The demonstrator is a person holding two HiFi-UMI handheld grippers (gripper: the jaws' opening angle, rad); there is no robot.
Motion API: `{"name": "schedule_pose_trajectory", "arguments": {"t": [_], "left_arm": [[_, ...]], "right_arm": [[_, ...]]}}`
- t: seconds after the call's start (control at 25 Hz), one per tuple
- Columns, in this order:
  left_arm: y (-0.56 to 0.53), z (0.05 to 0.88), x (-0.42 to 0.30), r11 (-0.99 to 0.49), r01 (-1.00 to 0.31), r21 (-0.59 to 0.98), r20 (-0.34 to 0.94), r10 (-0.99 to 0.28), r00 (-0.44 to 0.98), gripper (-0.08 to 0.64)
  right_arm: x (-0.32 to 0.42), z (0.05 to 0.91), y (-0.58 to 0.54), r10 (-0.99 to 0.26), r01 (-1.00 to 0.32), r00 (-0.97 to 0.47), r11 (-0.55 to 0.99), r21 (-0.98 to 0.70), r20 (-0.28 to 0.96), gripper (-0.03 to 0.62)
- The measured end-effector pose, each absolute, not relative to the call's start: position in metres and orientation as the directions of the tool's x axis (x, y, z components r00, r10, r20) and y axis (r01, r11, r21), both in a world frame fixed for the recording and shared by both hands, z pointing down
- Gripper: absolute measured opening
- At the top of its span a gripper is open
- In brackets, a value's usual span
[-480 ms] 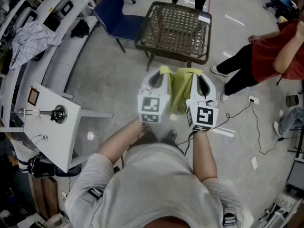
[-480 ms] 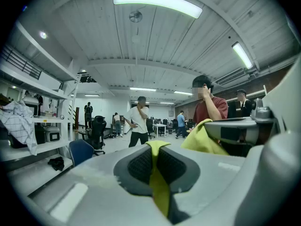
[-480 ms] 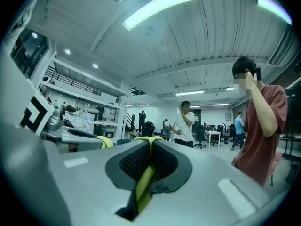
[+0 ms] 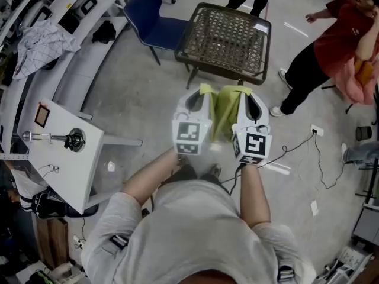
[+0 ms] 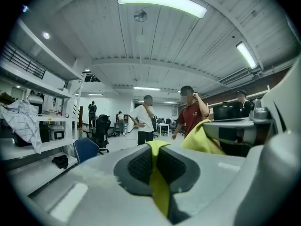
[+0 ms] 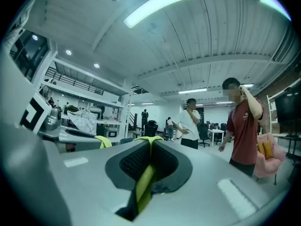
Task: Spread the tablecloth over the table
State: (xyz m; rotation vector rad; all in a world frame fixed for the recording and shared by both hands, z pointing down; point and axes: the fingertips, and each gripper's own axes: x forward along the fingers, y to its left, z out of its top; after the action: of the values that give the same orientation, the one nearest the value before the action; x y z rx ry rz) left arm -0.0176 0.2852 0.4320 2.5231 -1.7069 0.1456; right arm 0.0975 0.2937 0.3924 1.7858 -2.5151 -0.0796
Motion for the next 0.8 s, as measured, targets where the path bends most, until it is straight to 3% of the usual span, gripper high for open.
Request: {"name": "schedule_pose_trajectory", "arguments": {"t": [0.8], "left_arm": [[0.251, 0.443, -0.135, -0.27, -0.962, 0.042, 0.127, -0.954, 0.273, 0.026]], "right_arm": [[-0.036, 0.406, 0.242, -0.878, -0.873, -0.474, 0.479, 0.095, 0.072, 0.014]]}}
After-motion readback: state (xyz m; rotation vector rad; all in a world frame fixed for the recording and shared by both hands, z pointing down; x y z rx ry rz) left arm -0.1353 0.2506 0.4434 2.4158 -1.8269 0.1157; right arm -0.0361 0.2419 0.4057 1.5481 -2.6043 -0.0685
